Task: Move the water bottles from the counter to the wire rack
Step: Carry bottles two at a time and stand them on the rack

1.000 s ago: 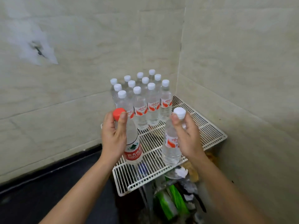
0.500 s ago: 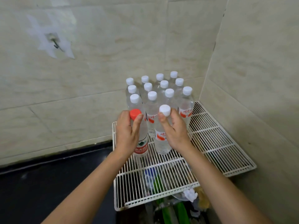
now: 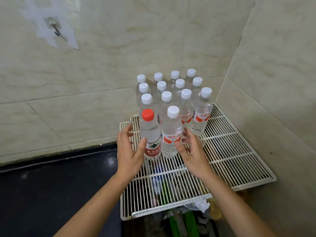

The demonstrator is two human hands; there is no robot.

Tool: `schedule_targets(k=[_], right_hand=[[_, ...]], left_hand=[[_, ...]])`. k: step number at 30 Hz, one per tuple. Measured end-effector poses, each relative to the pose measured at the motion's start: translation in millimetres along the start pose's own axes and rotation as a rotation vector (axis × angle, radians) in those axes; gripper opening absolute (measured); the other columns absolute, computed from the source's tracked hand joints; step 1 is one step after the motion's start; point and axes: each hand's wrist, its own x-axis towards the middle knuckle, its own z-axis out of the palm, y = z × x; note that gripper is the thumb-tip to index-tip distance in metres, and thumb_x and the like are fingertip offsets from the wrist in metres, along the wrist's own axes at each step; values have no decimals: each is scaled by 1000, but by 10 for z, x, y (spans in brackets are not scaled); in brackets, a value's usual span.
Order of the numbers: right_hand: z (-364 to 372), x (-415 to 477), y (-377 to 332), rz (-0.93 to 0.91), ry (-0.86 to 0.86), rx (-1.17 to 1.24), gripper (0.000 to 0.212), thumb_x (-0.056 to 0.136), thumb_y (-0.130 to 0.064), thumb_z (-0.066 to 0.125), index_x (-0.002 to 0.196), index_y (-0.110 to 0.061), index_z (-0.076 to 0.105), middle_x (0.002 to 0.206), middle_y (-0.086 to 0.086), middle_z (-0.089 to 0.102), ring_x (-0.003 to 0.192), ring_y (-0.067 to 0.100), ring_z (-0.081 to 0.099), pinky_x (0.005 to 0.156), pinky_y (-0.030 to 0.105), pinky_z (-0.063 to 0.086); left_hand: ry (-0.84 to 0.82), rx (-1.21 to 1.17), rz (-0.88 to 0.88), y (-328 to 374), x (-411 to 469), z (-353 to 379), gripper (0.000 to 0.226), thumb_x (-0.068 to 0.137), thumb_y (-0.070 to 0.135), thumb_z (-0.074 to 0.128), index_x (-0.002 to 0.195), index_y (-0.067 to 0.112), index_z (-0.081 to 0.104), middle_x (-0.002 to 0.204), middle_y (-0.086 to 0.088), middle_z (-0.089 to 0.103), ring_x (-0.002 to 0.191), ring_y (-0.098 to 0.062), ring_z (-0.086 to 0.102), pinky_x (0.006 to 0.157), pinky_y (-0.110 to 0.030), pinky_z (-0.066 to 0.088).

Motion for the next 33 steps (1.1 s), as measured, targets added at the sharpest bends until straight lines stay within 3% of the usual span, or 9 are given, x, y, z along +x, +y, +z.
schedule_targets(k=[5, 11, 15, 19, 22, 25, 28, 30, 33], right_hand=[[131, -37, 243, 75, -90, -137, 90, 76, -68, 74, 151, -43, 30, 147, -14, 50, 130, 8, 52, 108, 44, 49], [175, 49, 240, 89, -17, -159, 66, 83, -51, 76, 141, -29, 53, 135, -10, 57, 116, 8, 60, 98, 31, 56], [143, 49, 245, 56, -32, -183, 58, 89, -41, 73, 141, -25, 57, 125, -14, 51, 118, 10, 56, 98, 27, 53], [138, 103, 241, 50, -40, -247, 55, 92, -41, 70, 143, -23, 56, 134, -4, 54, 123, 14, 52, 93, 21, 44], [140, 108, 235, 60, -42, -260, 57, 92, -44, 68, 143, -23, 54, 138, -2, 54, 127, 16, 53, 101, 30, 50], [133, 59, 147, 99, -63, -258, 73, 88, -57, 66, 151, -30, 40, 149, -2, 48, 135, 20, 51, 107, 40, 49], [94, -26, 76, 76, -39, -344, 107, 86, -67, 61, 162, -24, -1, 171, 2, 5, 156, 22, 12, 122, 45, 21], [36, -131, 11, 12, 6, -427, 110, 89, -69, 56, 161, -23, -13, 170, -3, -15, 157, 18, -4, 122, 40, 12], [-36, -269, -79, -174, 126, -510, 97, 95, -67, 46, 161, -21, -9, 169, -1, -15, 152, 8, -10, 121, 36, 8]], left_hand=[[-404, 47, -113, -257, -232, 44, 72, 82, 60, 70, 142, 35, 41, 135, 17, 56, 122, 2, 54, 107, -37, 48], [-237, 88, -219, -255, -274, 220, 65, 82, 52, 72, 138, 26, 53, 128, 11, 67, 116, -6, 62, 102, -41, 53], [-240, 91, -239, -214, -278, 213, 63, 82, 47, 74, 138, 27, 54, 128, 10, 68, 114, -6, 62, 102, -37, 52], [-255, 83, -298, -210, -205, 228, 59, 81, 47, 75, 135, 30, 56, 124, 11, 69, 113, -9, 64, 101, -42, 54], [-267, 113, -304, -200, -193, 226, 60, 82, 46, 74, 136, 28, 57, 122, 10, 70, 110, -9, 64, 99, -45, 54], [-300, 124, -289, -149, -203, 188, 66, 81, 52, 72, 140, 29, 52, 130, 10, 67, 119, -11, 61, 104, -44, 51], [-255, 147, -213, -50, -220, 124, 81, 84, 59, 69, 153, 33, 35, 153, 10, 48, 139, -10, 44, 114, -40, 40], [-147, 221, -151, 72, -272, 14, 84, 89, 62, 60, 158, 30, 23, 163, 6, 32, 148, -12, 30, 119, -41, 31], [-22, 381, -56, 201, -423, -222, 76, 98, 59, 45, 159, 22, 20, 166, -2, 24, 153, -19, 22, 123, -46, 24]])
